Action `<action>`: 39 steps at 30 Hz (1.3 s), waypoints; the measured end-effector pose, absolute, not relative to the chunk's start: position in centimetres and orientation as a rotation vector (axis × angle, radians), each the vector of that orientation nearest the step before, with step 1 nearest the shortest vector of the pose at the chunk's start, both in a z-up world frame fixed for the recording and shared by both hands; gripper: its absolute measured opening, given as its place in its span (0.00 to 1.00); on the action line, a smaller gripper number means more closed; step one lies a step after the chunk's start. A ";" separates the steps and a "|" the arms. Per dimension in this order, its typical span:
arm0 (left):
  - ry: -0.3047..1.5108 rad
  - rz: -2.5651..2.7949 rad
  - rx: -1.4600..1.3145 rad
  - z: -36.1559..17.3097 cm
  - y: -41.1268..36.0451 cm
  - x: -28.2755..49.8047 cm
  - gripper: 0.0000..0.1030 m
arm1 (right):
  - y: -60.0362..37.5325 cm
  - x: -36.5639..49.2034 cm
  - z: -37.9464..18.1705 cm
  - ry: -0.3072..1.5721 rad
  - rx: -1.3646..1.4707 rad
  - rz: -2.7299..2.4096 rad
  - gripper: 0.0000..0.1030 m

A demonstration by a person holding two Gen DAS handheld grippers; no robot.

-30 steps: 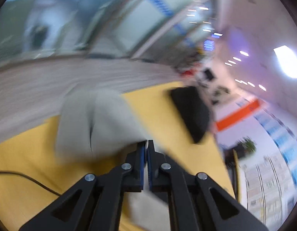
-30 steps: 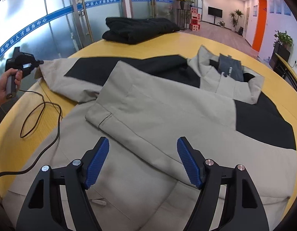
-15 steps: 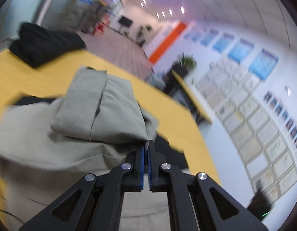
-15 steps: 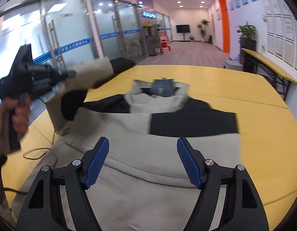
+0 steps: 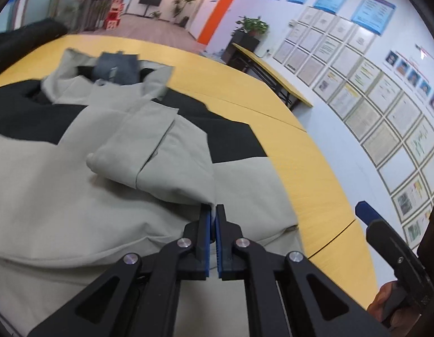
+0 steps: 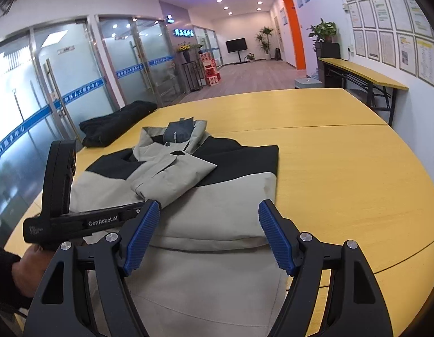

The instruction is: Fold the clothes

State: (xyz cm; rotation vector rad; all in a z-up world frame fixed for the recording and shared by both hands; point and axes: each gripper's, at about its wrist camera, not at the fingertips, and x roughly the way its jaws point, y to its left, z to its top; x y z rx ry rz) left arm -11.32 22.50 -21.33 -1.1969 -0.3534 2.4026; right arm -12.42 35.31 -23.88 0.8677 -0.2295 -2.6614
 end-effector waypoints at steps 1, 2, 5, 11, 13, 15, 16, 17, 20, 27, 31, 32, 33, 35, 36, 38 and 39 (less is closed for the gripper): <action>-0.297 2.413 -1.203 -22.0 23.3 -11.4 0.03 | 35.5 -12.5 -24.0 -0.234 0.871 -2.664 0.72; -0.241 2.422 -1.209 -22.6 23.9 -11.3 0.03 | 35.5 -12.5 -24.1 -0.228 0.881 -2.665 0.72; -0.006 2.448 -1.218 -24.2 24.6 -10.1 0.04 | 35.1 -12.8 -24.5 -0.182 0.904 -2.662 0.72; 0.239 2.439 -1.110 -23.2 24.1 -6.6 0.28 | 33.0 -13.7 -25.3 -0.067 0.926 -2.633 0.76; 0.260 2.466 -1.057 -21.6 23.2 -6.1 0.48 | 33.0 -13.7 -25.4 -0.081 0.925 -2.640 0.77; 0.199 2.539 -1.030 -20.3 21.5 -6.9 0.84 | 33.6 -13.5 -25.5 -0.105 0.940 -2.655 0.77; 0.101 2.590 -1.060 -19.9 20.0 -7.9 0.96 | 34.0 -13.4 -25.6 -0.119 0.950 -2.663 0.78; 0.010 2.601 -1.101 -20.0 19.1 -8.9 0.96 | 34.4 -13.3 -25.6 -0.133 0.961 -2.671 0.78; -0.272 2.531 -1.322 -21.8 16.8 -13.3 0.96 | 35.5 -12.9 -25.9 -0.169 0.992 -2.692 0.78; -0.480 2.399 -1.330 -23.6 17.1 -16.9 0.90 | 36.8 -11.5 -26.4 -0.179 1.029 -2.706 0.78; -0.504 2.359 -1.190 -22.4 18.4 -16.2 0.51 | 37.8 -10.7 -26.8 -0.206 1.041 -2.714 0.78; -0.489 2.330 -1.176 -22.3 19.0 -16.0 0.36 | 38.1 -10.5 -26.9 -0.216 1.040 -2.720 0.78; -0.462 2.283 -1.164 -22.1 20.1 -15.5 0.32 | 38.5 -10.3 -26.8 -0.222 1.038 -2.729 0.78; -0.418 2.217 -1.132 -21.7 22.0 -14.7 0.25 | 39.2 -9.7 -26.6 -0.236 1.034 -2.745 0.78; -0.396 2.172 -1.111 -21.5 23.3 -14.3 0.25 | 39.6 -9.5 -26.6 -0.243 1.031 -2.754 0.78; -0.352 2.091 -1.070 -21.0 26.2 -13.0 0.26 | 40.5 -8.8 -26.1 -0.246 1.022 -2.782 0.78; -0.330 2.064 -1.052 -20.9 27.4 -12.6 0.26 | 41.1 -8.5 -25.8 -0.247 1.017 -2.798 0.78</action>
